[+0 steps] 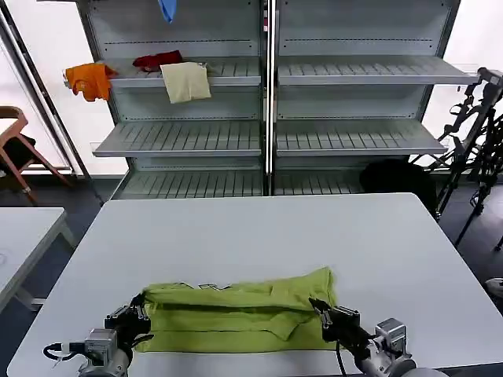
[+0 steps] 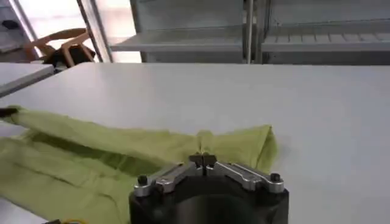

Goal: Fold and organize the clothes.

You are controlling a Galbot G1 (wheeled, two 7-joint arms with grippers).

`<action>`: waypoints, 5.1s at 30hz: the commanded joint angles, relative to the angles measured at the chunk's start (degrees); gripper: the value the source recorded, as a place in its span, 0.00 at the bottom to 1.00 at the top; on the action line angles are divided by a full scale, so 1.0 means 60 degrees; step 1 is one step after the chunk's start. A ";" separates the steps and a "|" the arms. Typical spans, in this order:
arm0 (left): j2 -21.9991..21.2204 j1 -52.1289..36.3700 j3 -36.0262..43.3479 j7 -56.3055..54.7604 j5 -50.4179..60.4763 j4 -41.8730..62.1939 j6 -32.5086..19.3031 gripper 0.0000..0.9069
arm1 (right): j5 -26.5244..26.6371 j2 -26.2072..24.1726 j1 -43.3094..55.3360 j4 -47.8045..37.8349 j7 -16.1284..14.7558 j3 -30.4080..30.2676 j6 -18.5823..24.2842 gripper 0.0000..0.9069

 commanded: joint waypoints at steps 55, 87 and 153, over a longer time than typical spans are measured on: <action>-0.0737 0.1182 0.0318 -0.0724 0.0331 -0.1245 0.0191 1.00 | -0.2649 0.0762 -0.1520 0.0023 0.2013 0.0608 0.2849 1.00; -0.2099 0.0509 0.0710 -0.0124 -0.0058 0.1338 -0.4012 1.00 | -0.2610 0.0679 -0.2474 -0.2358 -0.0243 0.2455 0.8120 1.00; -0.1249 0.1422 -0.3695 -0.0676 -0.1003 -0.0596 -0.3064 0.00 | -0.2263 0.0655 -0.2272 -0.2335 -0.0016 0.2566 0.8144 1.00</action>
